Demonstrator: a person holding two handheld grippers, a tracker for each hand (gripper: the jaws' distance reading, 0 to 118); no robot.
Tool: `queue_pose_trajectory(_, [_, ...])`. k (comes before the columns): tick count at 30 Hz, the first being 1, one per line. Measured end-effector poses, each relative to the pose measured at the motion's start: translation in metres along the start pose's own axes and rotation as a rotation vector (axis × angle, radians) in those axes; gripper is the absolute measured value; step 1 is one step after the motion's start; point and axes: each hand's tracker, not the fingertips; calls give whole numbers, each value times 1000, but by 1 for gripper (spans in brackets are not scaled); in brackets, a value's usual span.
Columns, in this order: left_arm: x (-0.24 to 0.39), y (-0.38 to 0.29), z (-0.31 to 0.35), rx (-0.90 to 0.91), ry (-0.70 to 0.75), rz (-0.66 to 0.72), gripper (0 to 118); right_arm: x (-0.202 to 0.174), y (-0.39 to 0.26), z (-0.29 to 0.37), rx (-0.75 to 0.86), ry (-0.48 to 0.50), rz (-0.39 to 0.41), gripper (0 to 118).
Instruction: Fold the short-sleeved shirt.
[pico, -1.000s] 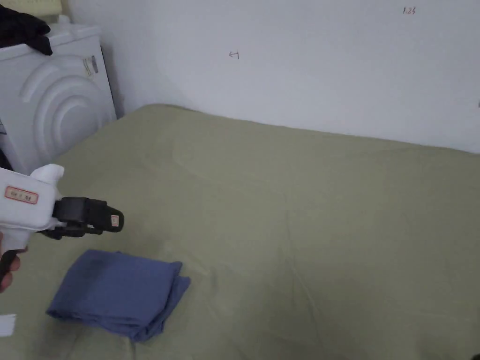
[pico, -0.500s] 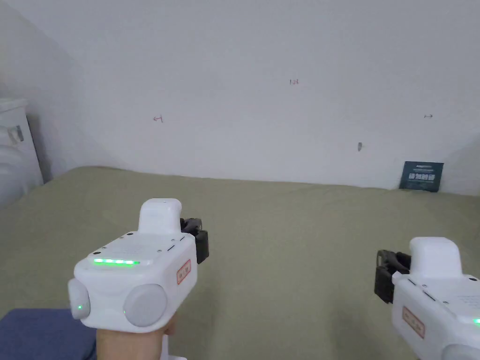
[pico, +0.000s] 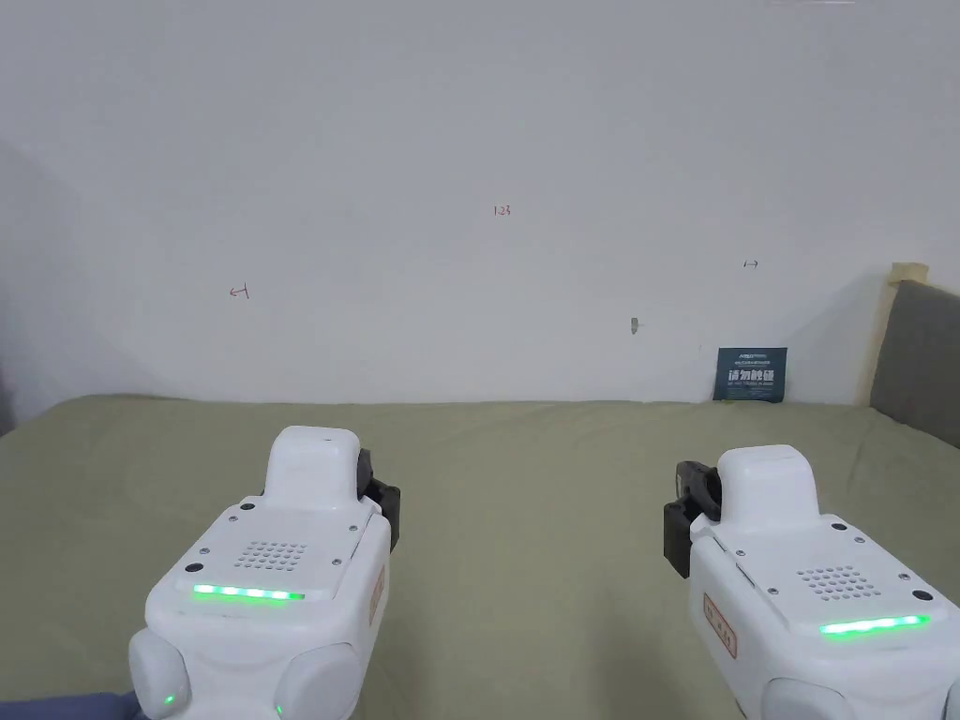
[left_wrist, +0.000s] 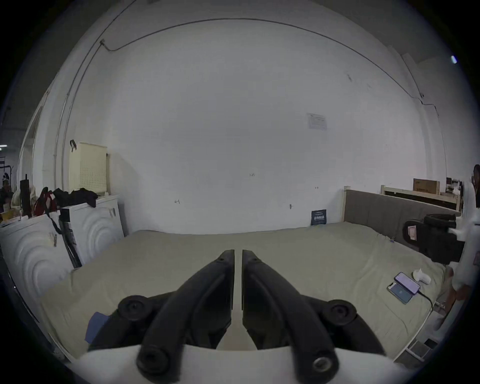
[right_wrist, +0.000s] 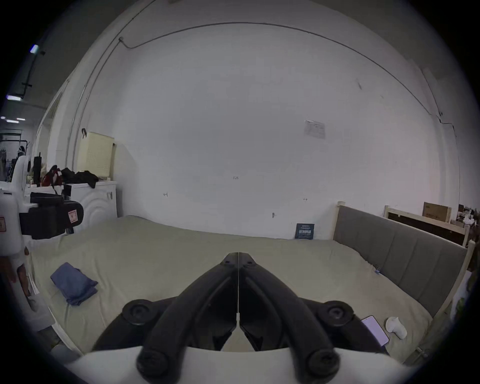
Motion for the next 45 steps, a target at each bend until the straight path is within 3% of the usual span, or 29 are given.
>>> queue_pose_trajectory(12, [-2, 4, -3, 1, 14, 26, 6, 5, 4, -1, 2, -5, -3, 7])
queue_pose_trajectory(13, [-2, 5, -5, -7, 15, 33, 14, 5, 5, -2, 4, -12, 2, 29])
queue_pose_trajectory(14, [-3, 5, -4, -12, 15, 38, 39, 5, 6, -2, 3, -11, 8, 66])
queue_pose_trajectory(15, [-3, 5, -6, -19, 14, 39, 78, 6, 7, -2, 2, -12, 8, 106])
queue_pose_trajectory(16, [-2, 4, -8, -26, 15, 34, 117, 7, 7, -5, -15, -15, 9, 118])
queue_pose_trajectory(17, [-1, 3, -10, -37, 24, 34, 118, 9, 1, -5, -2, -26, -33, 118])
queue_pose_trajectory(29, [-10, 26, -7, -92, -2, 76, 118, 7, 4, -1, -29, -39, 6, 118])
queue_pose_trajectory(42, [-10, 32, 12, -91, -57, 91, 118, 15, 7, 4, -33, -26, -31, 118])
queue_pose_trajectory(45, [-3, 33, 13, -72, 38, 84, 118, 17, 8, 4, -35, -22, -53, 118])
